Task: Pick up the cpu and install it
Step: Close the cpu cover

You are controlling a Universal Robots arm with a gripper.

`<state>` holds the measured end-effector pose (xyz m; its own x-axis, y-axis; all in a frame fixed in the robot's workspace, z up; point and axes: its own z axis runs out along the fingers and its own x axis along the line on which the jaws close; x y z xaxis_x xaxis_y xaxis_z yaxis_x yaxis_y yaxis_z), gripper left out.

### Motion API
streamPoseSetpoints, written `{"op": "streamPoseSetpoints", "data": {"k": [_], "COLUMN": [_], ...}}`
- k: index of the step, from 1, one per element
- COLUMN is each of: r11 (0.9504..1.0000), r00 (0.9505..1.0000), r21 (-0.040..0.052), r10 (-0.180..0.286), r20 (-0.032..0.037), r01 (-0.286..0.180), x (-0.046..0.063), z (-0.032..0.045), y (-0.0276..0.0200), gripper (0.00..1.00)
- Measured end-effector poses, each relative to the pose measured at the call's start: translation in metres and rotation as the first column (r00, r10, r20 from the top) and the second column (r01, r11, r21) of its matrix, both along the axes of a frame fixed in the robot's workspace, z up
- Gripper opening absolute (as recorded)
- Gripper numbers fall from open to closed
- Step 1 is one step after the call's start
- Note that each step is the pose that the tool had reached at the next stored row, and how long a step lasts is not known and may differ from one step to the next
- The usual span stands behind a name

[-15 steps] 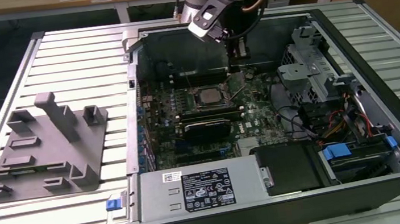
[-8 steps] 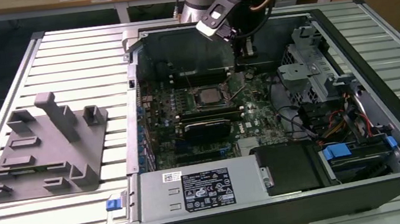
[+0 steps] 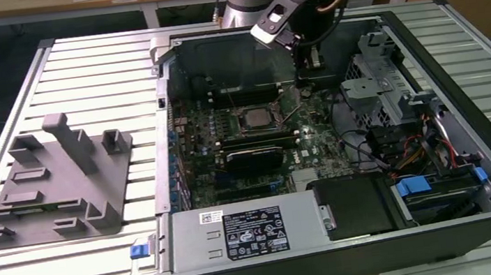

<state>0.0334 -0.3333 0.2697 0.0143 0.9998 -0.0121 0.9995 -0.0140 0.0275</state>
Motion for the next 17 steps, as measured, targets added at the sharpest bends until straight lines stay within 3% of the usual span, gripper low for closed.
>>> {"op": "streamPoseSetpoints", "data": {"k": [17], "r11": [1.0000], "r00": [1.0000], "r21": [0.0002], "r10": [0.000], "r20": [-0.0017], "r01": [0.000], "x": [0.015], "z": [-0.0166], "y": [0.0000], "gripper": [0.11]}}
